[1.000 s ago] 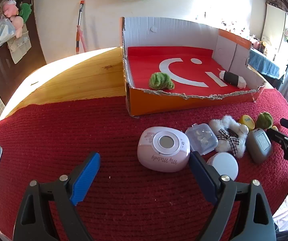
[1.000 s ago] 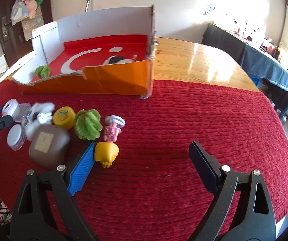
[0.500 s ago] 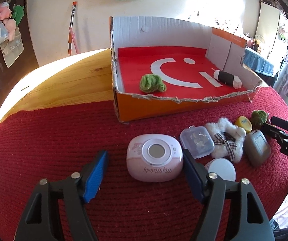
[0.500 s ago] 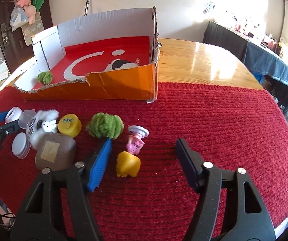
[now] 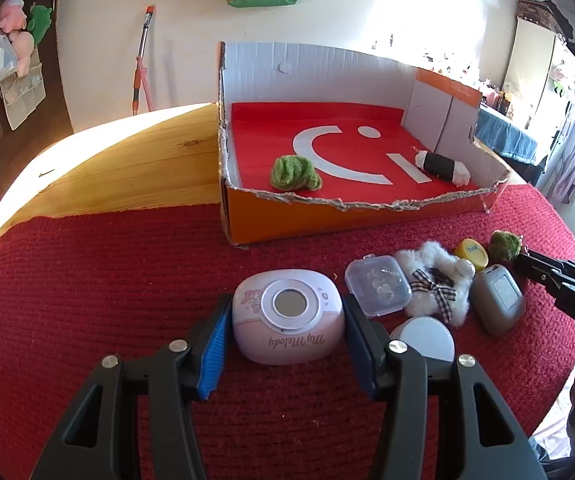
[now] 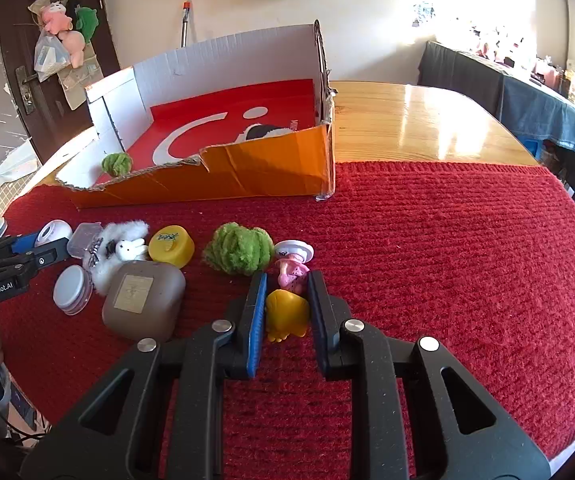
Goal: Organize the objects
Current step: 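Carry pink speaker with left gripper while right carries yellow-pink figure into box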
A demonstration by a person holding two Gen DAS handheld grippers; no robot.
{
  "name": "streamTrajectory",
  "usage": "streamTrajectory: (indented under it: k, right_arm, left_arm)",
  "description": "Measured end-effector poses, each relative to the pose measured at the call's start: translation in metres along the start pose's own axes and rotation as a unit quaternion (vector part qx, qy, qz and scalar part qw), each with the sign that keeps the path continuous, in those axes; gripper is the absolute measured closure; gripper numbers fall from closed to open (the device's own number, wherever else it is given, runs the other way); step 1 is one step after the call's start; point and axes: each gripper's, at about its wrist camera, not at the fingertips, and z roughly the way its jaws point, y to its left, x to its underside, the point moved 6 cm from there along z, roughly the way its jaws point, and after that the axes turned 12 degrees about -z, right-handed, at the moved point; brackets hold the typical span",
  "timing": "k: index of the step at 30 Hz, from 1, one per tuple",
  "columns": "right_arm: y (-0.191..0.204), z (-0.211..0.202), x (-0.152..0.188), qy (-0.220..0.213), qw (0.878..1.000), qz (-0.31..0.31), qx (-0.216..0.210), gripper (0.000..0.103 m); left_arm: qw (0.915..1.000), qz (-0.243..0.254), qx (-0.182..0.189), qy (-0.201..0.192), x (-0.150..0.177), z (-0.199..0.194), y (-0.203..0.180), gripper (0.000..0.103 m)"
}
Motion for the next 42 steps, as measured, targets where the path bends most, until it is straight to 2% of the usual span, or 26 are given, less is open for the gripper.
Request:
streamTrajectory:
  k: [17, 32, 37, 42]
  right_arm:
    - [-0.002, -0.018, -0.017, -0.021, 1.0, -0.003, -0.008, 0.084]
    - [0.004, -0.027, -0.031, -0.033, 0.999, -0.012, -0.023, 0.084]
    - [0.009, -0.038, -0.049, -0.051, 0.998, -0.026, -0.032, 0.084]
    - [0.019, -0.036, -0.077, -0.06, 0.995, -0.047, -0.058, 0.084]
  left_arm:
    - [0.9991, 0.014, 0.013, -0.037, -0.01, -0.03, -0.012, 0.048]
    - [0.9981, 0.027, 0.028, -0.049, -0.019, -0.045, -0.023, 0.048]
    - [0.9974, 0.038, 0.036, -0.05, -0.027, -0.048, -0.032, 0.048]
    - [0.9956, 0.058, 0.061, -0.04, -0.043, -0.044, -0.051, 0.048]
